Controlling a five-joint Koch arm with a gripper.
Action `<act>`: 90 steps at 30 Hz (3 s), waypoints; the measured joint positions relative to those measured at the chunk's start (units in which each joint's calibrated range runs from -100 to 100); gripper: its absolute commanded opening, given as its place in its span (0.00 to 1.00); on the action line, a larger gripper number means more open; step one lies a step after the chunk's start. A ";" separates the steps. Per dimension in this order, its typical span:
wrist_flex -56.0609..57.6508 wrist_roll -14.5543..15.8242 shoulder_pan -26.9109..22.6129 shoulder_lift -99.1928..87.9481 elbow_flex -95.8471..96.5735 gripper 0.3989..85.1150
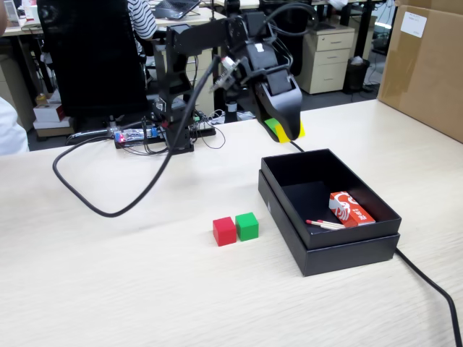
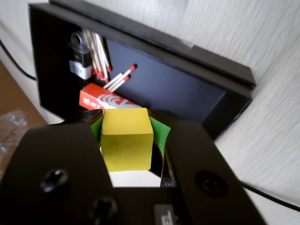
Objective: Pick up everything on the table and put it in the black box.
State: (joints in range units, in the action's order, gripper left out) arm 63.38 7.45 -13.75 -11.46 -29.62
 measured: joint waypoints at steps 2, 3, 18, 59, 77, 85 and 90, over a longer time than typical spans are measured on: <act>-0.08 0.20 -0.73 6.73 -3.93 0.01; -0.08 0.20 -0.93 9.32 -5.20 0.01; -0.08 2.15 -1.37 33.40 -10.31 0.53; -0.15 0.34 9.82 28.61 -1.00 0.51; 1.16 -0.59 9.13 22.01 -4.20 0.01; 5.19 0.00 5.91 2.07 -4.11 0.01; 5.27 0.20 2.30 -5.70 -4.11 0.01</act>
State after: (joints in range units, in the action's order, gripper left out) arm 68.64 7.64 -11.45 -17.15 -33.73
